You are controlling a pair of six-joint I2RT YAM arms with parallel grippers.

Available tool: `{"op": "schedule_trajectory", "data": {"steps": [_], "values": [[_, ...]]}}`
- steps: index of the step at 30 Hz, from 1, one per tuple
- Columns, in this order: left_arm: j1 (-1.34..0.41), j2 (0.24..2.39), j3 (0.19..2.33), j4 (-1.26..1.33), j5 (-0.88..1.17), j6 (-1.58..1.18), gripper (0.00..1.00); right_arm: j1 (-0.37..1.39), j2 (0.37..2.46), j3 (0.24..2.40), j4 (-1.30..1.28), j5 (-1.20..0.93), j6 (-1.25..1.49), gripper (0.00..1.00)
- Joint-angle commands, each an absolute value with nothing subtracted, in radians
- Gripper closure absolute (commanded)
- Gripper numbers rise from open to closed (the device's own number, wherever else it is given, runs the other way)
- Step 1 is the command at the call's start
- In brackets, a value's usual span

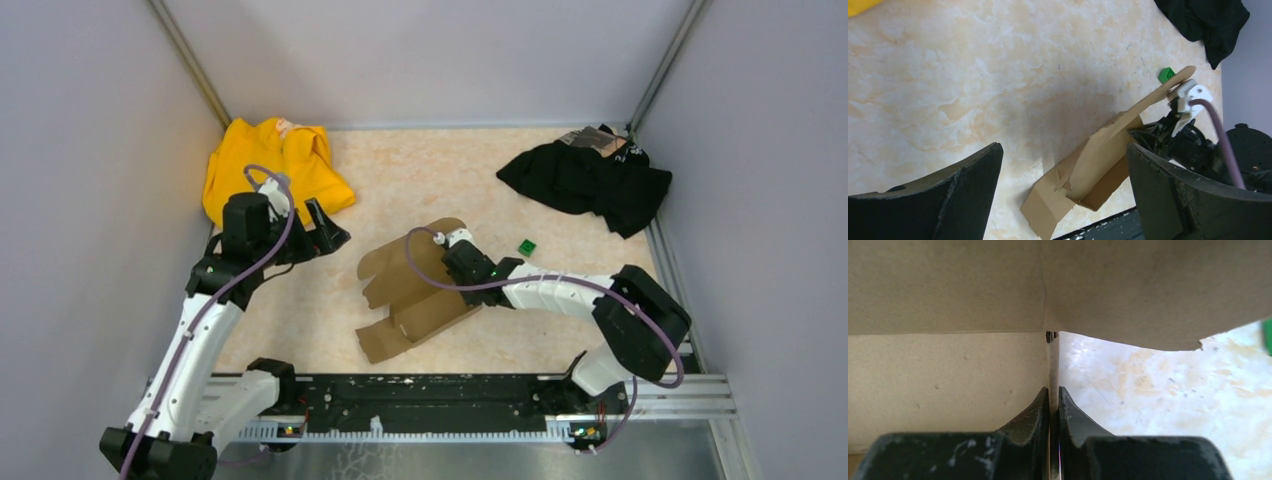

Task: Fold the paper box

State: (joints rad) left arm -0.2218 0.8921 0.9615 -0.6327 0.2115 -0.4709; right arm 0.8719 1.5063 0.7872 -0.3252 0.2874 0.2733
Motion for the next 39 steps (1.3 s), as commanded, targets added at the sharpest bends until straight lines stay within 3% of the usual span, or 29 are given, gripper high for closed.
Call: {"op": "schedule_trajectory", "data": {"steps": [1,13,17,20,21,30,39], "values": [[-0.216,0.877,0.913,-0.622,0.265,-0.495,0.02,0.865,1.394,0.776,-0.346,0.434,0.289,0.93],[-0.216,0.869,0.702,-0.433,0.340,-0.628,0.02,0.827,1.280,0.700,-0.358,0.514,0.377,1.00],[-0.216,0.817,0.646,-0.425,0.300,-0.673,0.12,0.806,1.293,0.732,-0.355,0.464,0.393,1.00],[-0.216,0.784,0.595,-0.428,0.305,-0.699,0.35,0.802,1.314,0.740,-0.348,0.445,0.394,1.00],[-0.216,0.778,0.577,-0.434,0.308,-0.709,0.38,0.800,1.316,0.738,-0.345,0.437,0.396,1.00],[-0.222,0.749,0.396,-0.384,0.365,-0.786,0.48,0.777,1.308,0.733,-0.317,0.375,0.419,1.00],[-0.224,0.745,0.349,-0.369,0.346,-0.840,0.46,0.778,1.337,0.738,-0.301,0.371,0.402,1.00]]}}
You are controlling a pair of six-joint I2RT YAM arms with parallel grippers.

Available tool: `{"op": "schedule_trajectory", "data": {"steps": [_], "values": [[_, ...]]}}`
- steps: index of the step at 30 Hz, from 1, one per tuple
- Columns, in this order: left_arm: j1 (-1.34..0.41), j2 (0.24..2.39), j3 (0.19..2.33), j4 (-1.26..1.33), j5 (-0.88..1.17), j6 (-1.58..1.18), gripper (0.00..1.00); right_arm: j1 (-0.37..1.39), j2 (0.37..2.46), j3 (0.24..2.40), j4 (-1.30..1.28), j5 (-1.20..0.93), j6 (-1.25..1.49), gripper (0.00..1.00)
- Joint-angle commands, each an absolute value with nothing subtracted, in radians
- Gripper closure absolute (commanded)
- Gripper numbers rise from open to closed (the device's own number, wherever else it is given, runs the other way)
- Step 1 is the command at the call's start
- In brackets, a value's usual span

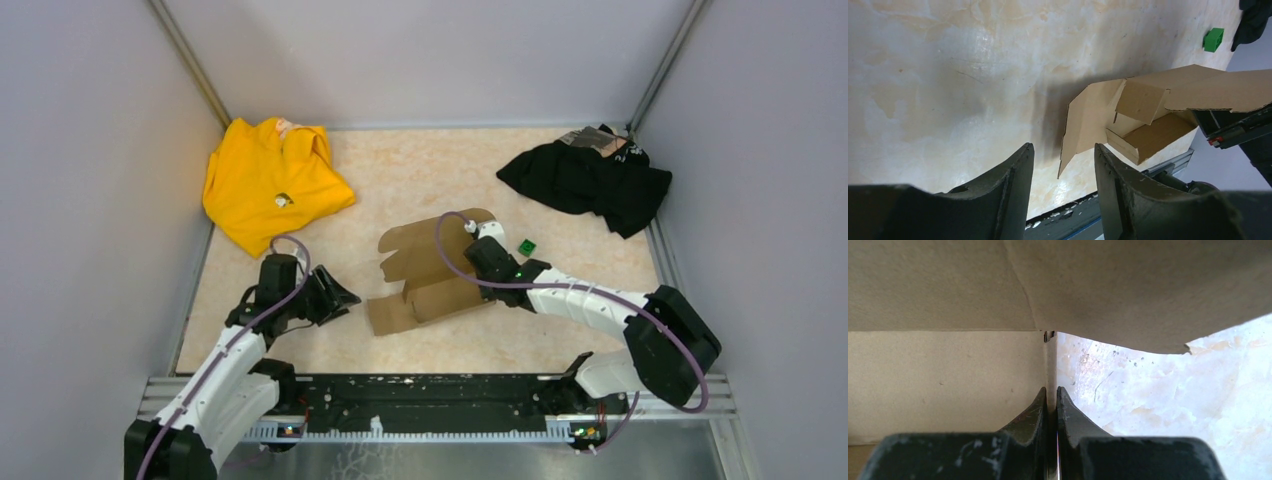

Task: Fold the paper box

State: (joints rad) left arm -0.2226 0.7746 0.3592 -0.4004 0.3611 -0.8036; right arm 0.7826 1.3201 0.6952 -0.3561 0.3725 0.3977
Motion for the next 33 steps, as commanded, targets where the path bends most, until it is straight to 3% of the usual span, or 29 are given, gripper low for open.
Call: {"op": "schedule_trajectory", "data": {"steps": [1,8,21,33], "values": [[-0.224,0.727,0.338,-0.370,0.342,-0.853,0.45,0.777,1.348,0.738,-0.295,0.369,0.399,1.00],[-0.224,0.634,0.255,-0.374,0.325,-0.904,0.44,0.775,1.410,0.747,-0.270,0.351,0.394,1.00],[-0.230,0.782,0.247,-0.325,0.278,-0.860,0.45,0.775,1.379,0.787,-0.304,0.365,0.382,1.00],[-0.292,0.866,0.322,-0.394,0.069,-0.810,0.49,0.776,1.369,0.750,-0.275,0.340,0.388,1.00]]}}
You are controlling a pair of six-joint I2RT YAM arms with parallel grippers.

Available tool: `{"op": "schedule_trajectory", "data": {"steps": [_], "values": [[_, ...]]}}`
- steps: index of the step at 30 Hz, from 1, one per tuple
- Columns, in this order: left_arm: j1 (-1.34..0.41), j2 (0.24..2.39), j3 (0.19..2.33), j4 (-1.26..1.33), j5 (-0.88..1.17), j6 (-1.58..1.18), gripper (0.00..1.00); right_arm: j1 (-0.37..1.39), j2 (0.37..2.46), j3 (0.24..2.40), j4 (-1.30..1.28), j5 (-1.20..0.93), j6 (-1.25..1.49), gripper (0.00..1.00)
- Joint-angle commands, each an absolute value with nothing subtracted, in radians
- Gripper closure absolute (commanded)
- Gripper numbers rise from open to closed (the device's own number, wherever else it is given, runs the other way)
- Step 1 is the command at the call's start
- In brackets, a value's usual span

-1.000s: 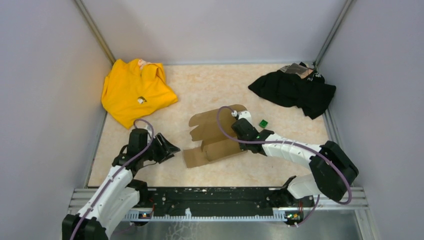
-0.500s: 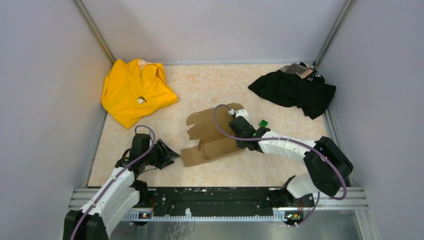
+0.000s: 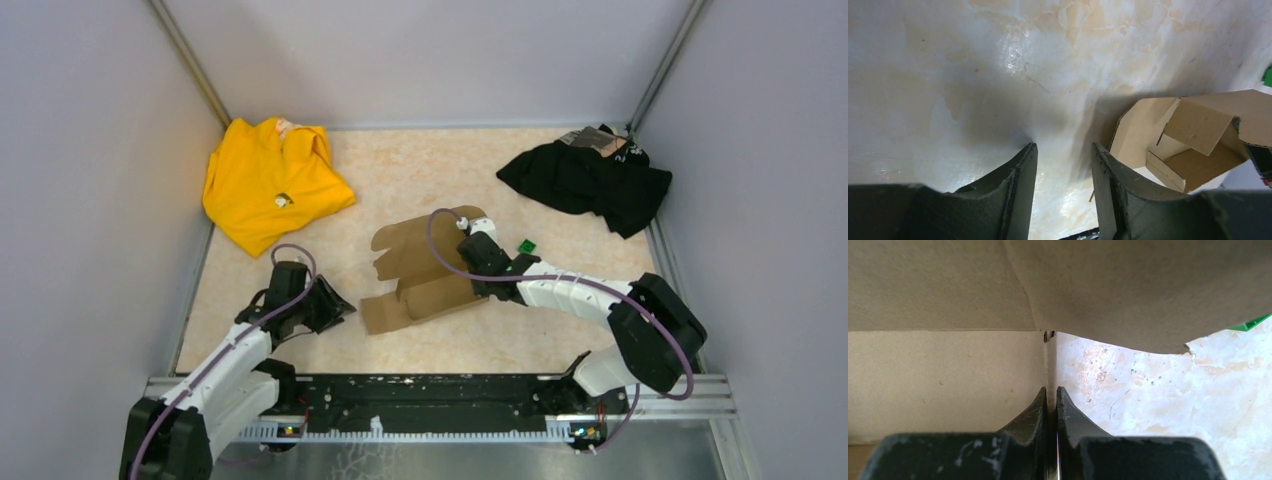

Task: Fold the paper box

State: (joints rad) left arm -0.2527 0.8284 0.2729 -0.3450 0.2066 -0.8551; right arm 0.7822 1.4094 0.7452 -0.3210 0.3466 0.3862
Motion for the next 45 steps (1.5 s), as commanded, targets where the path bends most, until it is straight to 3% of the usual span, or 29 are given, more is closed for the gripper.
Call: {"op": "schedule_trajectory", "data": {"steps": [1,15,31,45], "values": [[-0.307,0.883,0.336,-0.400,0.045,-0.801,0.49,0.775,1.369,0.751,-0.276,0.339,0.388,1.00],[-0.560,1.097,0.427,-0.398,-0.150,-0.837,0.47,0.776,1.354,0.731,-0.251,0.317,0.401,1.00],[-0.645,1.013,0.332,-0.138,-0.035,-0.929,0.47,0.776,1.390,0.718,-0.219,0.286,0.412,1.00],[-0.662,0.934,0.288,-0.074,-0.032,-0.958,0.47,0.776,1.428,0.713,-0.200,0.253,0.404,1.00]]}}
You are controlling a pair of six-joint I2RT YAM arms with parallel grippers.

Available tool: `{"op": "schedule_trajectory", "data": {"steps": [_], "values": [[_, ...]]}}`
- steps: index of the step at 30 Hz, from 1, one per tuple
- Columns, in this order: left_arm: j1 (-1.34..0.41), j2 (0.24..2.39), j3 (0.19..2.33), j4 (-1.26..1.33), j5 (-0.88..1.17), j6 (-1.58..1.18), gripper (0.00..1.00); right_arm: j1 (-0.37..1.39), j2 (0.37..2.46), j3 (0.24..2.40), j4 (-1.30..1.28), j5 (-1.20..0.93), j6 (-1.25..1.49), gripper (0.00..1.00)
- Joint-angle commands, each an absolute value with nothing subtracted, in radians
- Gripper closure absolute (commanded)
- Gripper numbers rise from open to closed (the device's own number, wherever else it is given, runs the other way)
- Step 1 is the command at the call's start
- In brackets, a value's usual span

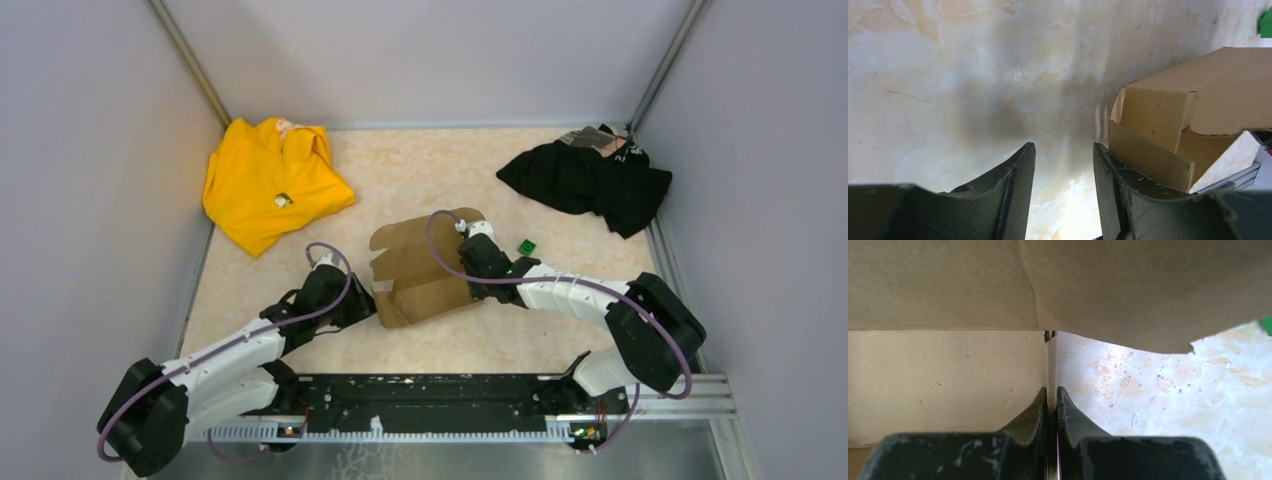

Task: Fold the paper box

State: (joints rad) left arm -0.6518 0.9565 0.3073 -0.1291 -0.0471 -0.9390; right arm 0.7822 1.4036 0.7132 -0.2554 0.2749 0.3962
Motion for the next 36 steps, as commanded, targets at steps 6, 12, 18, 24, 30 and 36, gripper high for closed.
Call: {"op": "schedule_trajectory", "data": {"steps": [6,12,18,24,30,36], "values": [[-0.665,0.933,0.251,-0.011,-0.015,-0.964,0.47,0.776,1.435,0.706,-0.195,0.255,0.409,1.00],[-0.667,0.925,0.216,0.095,0.028,-0.979,0.46,0.776,1.441,0.715,-0.217,0.273,0.406,1.00],[-0.669,0.936,0.212,0.139,0.054,-0.976,0.45,0.776,1.432,0.713,-0.224,0.279,0.407,1.00],[-0.673,0.922,0.206,0.165,0.074,-0.983,0.45,0.776,1.437,0.709,-0.221,0.276,0.409,1.00],[-0.681,0.929,0.222,0.162,0.077,-0.988,0.45,0.776,1.441,0.713,-0.225,0.285,0.404,1.00],[-0.694,0.933,0.252,0.140,0.072,-0.989,0.45,0.776,1.444,0.710,-0.221,0.285,0.407,1.00]]}}
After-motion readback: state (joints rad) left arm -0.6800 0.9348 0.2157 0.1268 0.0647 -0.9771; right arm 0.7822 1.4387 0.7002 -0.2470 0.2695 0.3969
